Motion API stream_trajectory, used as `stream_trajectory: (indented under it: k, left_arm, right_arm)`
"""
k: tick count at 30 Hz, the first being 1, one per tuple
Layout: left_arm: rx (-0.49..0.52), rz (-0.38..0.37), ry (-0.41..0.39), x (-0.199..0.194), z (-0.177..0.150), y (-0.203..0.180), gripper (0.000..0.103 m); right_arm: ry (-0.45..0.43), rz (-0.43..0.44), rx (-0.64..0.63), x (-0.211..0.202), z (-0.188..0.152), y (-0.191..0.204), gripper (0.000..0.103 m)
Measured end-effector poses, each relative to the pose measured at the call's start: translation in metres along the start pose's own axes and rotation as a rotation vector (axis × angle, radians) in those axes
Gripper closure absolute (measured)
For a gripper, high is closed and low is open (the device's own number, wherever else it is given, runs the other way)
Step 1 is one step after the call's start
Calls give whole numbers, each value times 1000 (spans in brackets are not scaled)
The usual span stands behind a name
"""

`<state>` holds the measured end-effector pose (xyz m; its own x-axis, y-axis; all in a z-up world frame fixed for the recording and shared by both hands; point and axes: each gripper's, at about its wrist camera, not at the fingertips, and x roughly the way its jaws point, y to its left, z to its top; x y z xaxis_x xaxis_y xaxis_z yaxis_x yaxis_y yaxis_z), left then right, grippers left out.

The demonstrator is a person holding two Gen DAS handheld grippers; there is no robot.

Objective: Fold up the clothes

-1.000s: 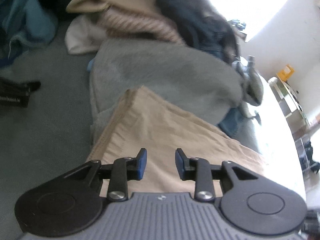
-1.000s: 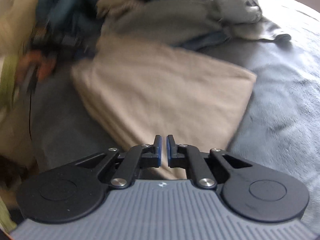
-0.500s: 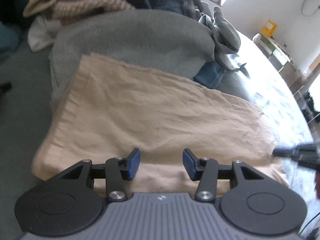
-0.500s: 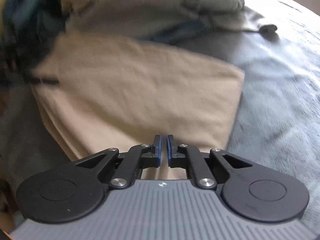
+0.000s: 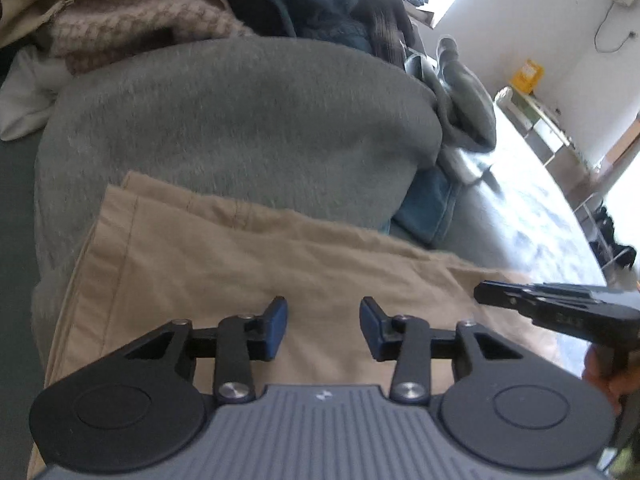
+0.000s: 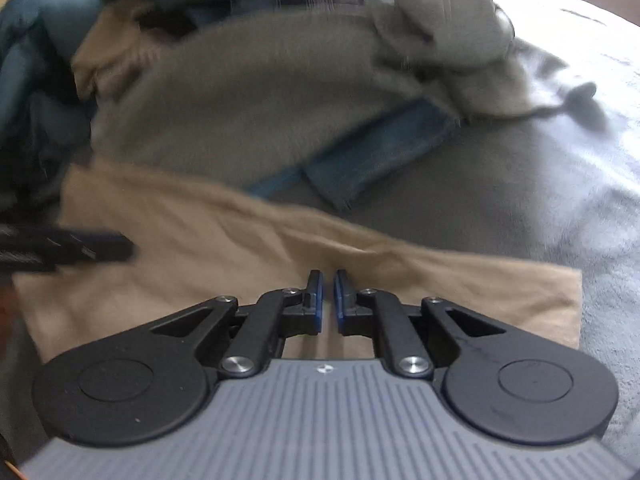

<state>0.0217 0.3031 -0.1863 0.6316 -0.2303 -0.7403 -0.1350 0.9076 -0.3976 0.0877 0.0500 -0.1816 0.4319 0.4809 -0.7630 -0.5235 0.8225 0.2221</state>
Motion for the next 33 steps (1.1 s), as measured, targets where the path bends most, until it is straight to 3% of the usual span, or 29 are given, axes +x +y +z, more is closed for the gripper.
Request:
stream_trajectory:
  k: [5, 7, 9, 12, 15, 17, 20, 23, 28, 33]
  left_arm:
    - [-17, 6, 56, 4, 11, 1, 59]
    - [-24, 18, 97, 11, 18, 0, 57]
    - [-19, 31, 130, 14, 23, -3, 53]
    - [17, 62, 183, 20, 29, -12, 46]
    - [64, 102, 229, 26, 33, -25, 40]
    - [79, 126, 254, 29, 35, -31, 39]
    - [87, 161, 282, 33, 37, -37, 36]
    - [109, 193, 301, 36, 38, -44, 33]
    - [168, 258, 328, 43, 35, -58, 33]
    - [184, 292, 338, 46, 35, -63, 31]
  right_arm:
    - [-9, -3, 20, 10, 4, 30, 96]
    - [24, -58, 25, 32, -1, 34, 97]
    - [-5, -90, 53, 43, -6, 32, 98]
    - [-1, -118, 171, 34, 5, 32, 96]
    - [-20, -135, 196, 22, 8, 37, 96]
    - [27, -179, 184, 34, 6, 33, 97]
    - [18, -141, 294, 43, 0, 12, 100]
    - [-10, -125, 401, 27, 4, 4, 95]
    - [41, -112, 324, 26, -10, 13, 95]
    - [10, -134, 285, 16, -12, 20, 95]
